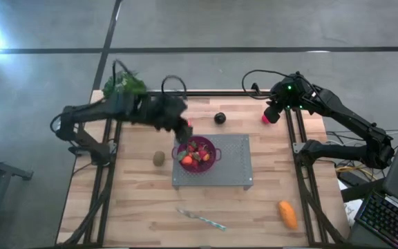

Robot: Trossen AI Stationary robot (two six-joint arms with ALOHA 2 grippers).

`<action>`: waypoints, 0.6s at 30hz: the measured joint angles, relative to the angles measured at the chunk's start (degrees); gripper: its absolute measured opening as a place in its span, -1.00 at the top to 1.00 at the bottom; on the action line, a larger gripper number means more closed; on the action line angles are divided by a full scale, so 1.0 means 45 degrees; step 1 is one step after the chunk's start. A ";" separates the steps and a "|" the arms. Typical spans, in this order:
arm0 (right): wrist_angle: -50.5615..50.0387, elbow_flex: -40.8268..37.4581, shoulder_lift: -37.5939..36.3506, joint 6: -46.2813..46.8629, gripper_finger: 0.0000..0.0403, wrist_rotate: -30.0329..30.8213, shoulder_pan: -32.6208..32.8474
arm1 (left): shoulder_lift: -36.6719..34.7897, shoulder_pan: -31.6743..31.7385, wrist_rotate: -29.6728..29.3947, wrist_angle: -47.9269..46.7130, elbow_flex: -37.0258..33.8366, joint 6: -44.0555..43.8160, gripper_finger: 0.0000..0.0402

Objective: Pick & Place Fruit
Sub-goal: Put the pear into the purple strainer bowl

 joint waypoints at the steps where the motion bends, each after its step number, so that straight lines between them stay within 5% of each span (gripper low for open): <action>1: 0.0005 0.0000 0.0000 0.0001 0.52 0.0000 0.0000 | 0.0024 -0.0576 -0.0411 0.0000 -0.0014 0.0043 0.31; 8: 0.0133 0.0000 0.0000 0.0218 0.65 0.0000 0.0000 | 0.1094 -0.3211 -0.2130 0.0437 -0.0214 0.0529 0.31; 18: 0.0228 0.0000 0.0000 0.0724 0.74 -0.0010 -0.0005 | 0.2661 -0.3256 -0.2185 0.0520 -0.0218 0.1784 0.31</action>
